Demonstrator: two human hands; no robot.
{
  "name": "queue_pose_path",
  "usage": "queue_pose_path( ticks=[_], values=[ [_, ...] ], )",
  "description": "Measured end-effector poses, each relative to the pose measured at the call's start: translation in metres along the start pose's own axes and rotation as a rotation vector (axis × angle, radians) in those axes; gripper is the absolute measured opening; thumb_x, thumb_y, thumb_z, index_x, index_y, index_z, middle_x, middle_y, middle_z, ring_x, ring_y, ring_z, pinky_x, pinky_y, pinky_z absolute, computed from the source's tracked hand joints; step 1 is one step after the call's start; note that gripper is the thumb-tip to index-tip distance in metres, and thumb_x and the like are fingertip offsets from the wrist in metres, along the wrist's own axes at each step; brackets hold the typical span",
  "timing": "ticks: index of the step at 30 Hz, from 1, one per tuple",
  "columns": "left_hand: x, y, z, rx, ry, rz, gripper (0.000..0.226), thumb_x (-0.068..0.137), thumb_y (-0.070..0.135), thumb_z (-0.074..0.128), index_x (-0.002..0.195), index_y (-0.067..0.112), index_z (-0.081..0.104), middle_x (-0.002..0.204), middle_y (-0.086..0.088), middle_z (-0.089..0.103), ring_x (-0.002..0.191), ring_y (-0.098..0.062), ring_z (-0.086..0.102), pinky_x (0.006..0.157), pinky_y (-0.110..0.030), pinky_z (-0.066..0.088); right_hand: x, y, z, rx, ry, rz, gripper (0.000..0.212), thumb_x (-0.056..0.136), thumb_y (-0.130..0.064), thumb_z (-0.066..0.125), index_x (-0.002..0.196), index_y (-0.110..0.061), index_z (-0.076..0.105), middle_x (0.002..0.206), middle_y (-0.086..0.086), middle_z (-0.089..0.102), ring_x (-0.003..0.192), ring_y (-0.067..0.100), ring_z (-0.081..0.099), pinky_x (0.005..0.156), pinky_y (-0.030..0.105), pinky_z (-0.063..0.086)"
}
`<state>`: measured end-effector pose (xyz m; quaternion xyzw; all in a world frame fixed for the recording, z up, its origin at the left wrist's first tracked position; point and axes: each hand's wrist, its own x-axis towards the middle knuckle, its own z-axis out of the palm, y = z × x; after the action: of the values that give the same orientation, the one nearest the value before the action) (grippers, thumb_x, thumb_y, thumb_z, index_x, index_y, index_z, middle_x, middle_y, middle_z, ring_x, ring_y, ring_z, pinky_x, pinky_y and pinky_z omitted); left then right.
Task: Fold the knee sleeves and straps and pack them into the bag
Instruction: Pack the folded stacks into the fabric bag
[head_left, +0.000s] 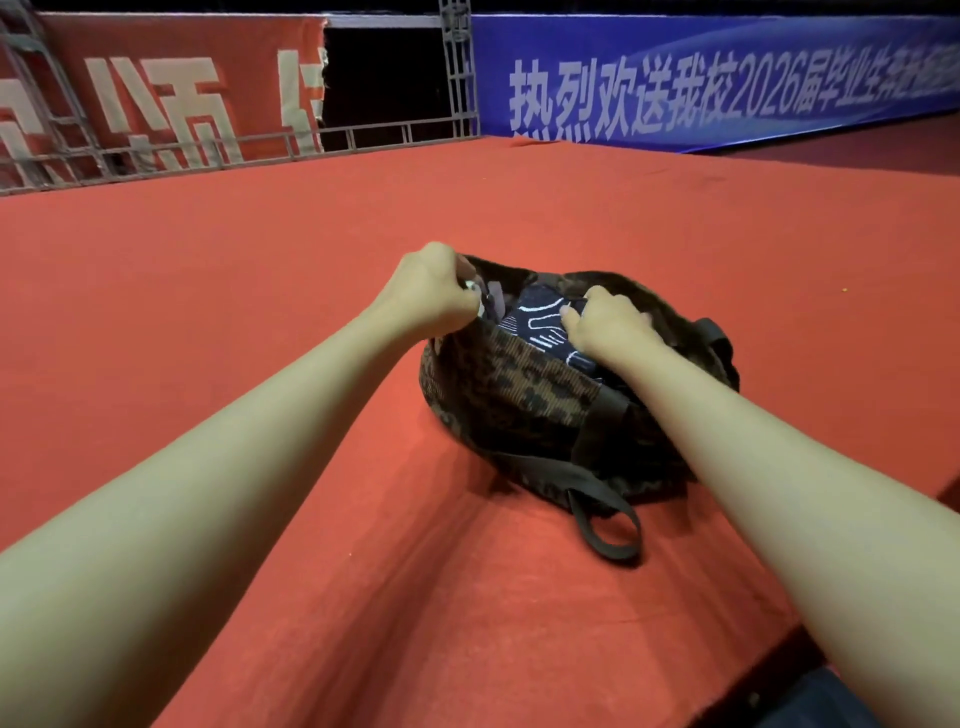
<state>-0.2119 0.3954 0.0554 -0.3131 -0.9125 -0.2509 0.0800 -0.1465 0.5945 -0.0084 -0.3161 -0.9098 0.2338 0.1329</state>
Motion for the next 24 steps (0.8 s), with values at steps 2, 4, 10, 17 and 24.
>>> queue_pose_path(
  ticks=[2, 4, 10, 17, 24],
  values=[
    [0.003, -0.004, -0.001, -0.043, 0.038, 0.011, 0.040, 0.087, 0.013, 0.054, 0.119, 0.016, 0.077, 0.111, -0.006, 0.076, 0.099, -0.030, 0.069, 0.071, -0.023, 0.043, -0.006, -0.005, 0.014, -0.028, 0.007, 0.046, 0.048, 0.108, -0.047, 0.037, 0.145, -0.016, 0.043, 0.155, 0.014, 0.038, 0.142, 0.045, 0.032, 0.109, 0.056, 0.035],
    [0.001, -0.009, -0.003, -0.046, 0.021, 0.021, 0.043, 0.089, 0.015, 0.054, 0.126, 0.019, 0.075, 0.121, -0.002, 0.075, 0.101, -0.025, 0.069, 0.073, -0.020, 0.044, -0.010, -0.011, 0.017, -0.037, 0.010, 0.056, 0.045, 0.108, -0.041, 0.036, 0.144, -0.015, 0.042, 0.156, 0.014, 0.035, 0.143, 0.045, 0.029, 0.112, 0.059, 0.033],
    [-0.037, -0.008, -0.009, 0.001, -0.143, 0.108, 0.049, 0.091, 0.010, 0.053, 0.136, 0.019, 0.068, 0.148, -0.004, 0.061, 0.123, -0.029, 0.065, 0.097, -0.030, 0.050, -0.028, -0.010, -0.009, 0.127, -0.005, 0.077, 0.058, 0.104, -0.049, 0.048, 0.148, -0.013, 0.035, 0.157, 0.018, 0.034, 0.142, 0.046, 0.033, 0.108, 0.052, 0.037],
    [-0.076, -0.011, -0.044, -0.013, -0.089, 0.192, 0.049, 0.091, 0.010, 0.050, 0.132, 0.027, 0.070, 0.142, 0.002, 0.066, 0.128, -0.021, 0.063, 0.108, -0.032, 0.047, -0.080, 0.003, -0.048, 0.069, 0.102, -0.002, 0.061, 0.102, -0.045, 0.049, 0.146, -0.008, 0.028, 0.141, 0.022, 0.052, 0.126, 0.043, 0.053, 0.092, 0.047, 0.043],
    [-0.137, -0.042, -0.068, -0.067, -0.104, 0.178, 0.051, 0.089, 0.000, 0.049, 0.126, 0.024, 0.074, 0.129, 0.000, 0.073, 0.126, -0.014, 0.065, 0.107, -0.025, 0.047, -0.156, -0.027, -0.043, 0.041, 0.294, -0.224, 0.022, 0.097, -0.030, 0.045, 0.085, -0.018, 0.059, 0.106, 0.012, 0.063, 0.103, 0.040, 0.060, 0.075, 0.041, 0.043]
  ],
)
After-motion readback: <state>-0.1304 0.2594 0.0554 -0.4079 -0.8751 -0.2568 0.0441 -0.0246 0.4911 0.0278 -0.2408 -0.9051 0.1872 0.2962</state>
